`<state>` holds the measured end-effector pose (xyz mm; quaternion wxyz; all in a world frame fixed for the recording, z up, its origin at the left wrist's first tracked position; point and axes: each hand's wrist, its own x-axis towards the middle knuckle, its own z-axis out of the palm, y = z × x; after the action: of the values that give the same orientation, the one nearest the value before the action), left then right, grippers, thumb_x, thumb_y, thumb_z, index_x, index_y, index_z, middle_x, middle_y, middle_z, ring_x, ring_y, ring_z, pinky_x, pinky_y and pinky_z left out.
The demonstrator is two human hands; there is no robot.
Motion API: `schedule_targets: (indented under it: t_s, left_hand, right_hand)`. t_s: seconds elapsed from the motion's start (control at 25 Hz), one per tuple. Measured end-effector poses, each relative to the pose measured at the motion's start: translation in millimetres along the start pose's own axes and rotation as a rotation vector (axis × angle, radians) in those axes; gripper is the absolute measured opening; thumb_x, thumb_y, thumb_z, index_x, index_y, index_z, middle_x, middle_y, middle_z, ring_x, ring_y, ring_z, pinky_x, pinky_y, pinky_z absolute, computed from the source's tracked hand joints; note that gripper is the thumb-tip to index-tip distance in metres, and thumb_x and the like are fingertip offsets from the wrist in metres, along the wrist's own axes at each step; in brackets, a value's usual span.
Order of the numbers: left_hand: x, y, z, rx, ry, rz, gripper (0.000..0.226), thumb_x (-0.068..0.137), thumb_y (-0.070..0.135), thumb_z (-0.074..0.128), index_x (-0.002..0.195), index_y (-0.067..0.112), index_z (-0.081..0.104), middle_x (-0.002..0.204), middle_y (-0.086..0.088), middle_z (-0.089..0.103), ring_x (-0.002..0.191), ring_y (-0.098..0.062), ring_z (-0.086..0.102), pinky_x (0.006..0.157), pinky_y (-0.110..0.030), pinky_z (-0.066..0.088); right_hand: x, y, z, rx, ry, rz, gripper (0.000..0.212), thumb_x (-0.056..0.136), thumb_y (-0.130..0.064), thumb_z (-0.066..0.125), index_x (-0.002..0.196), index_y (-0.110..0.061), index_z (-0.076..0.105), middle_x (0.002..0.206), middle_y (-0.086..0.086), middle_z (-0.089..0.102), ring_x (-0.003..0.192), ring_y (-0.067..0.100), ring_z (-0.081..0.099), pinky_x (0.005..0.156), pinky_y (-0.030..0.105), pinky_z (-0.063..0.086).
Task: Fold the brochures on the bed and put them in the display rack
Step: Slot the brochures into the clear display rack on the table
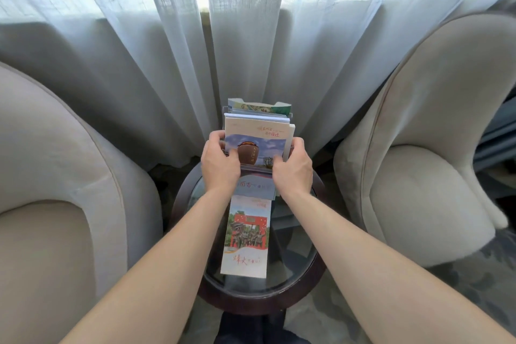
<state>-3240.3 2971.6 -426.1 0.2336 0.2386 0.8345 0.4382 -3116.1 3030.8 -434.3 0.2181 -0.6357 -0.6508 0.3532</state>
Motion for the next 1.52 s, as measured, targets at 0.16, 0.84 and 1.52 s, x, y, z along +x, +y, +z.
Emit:
schedule_targets:
  t_s: [0.16,0.84,1.52]
  left_hand:
    - [15.1,15.9,-3.5,-0.016,-0.01,0.058,0.014,0.097,0.026,0.057,0.111,0.026,0.052,0.111,0.001,0.063,0.101,-0.018,0.06,0.077,-0.032,0.056]
    - [31.5,-7.3,23.8,-0.043,0.02,-0.034,0.012,0.097,0.019,0.056,0.104,0.026,0.051,0.108,0.002,0.062,0.101,-0.018,0.06,0.082,-0.045,0.058]
    - [23.6,-56.7,41.8,0.104,-0.057,-0.019,0.023,0.096,0.012,0.054,0.112,0.027,0.06,0.108,0.004,0.062,0.1,-0.017,0.06,0.085,-0.041,0.056]
  right_hand:
    - [10.4,-16.6,-4.5,0.01,0.048,0.001,0.02,0.092,-0.028,0.059,0.096,-0.036,0.041,0.093,-0.012,0.061,0.086,0.017,0.06,0.071,0.041,0.055]
    - [35.5,3.9,14.8,0.004,-0.005,-0.016,0.013,0.094,-0.024,0.056,0.098,-0.029,0.045,0.096,-0.01,0.062,0.09,0.019,0.06,0.071,0.036,0.049]
    - [36.3,53.4,36.1,-0.087,-0.055,0.008,0.01,0.096,-0.024,0.057,0.098,-0.028,0.048,0.104,-0.002,0.048,0.088,0.015,0.05,0.08,0.044,0.052]
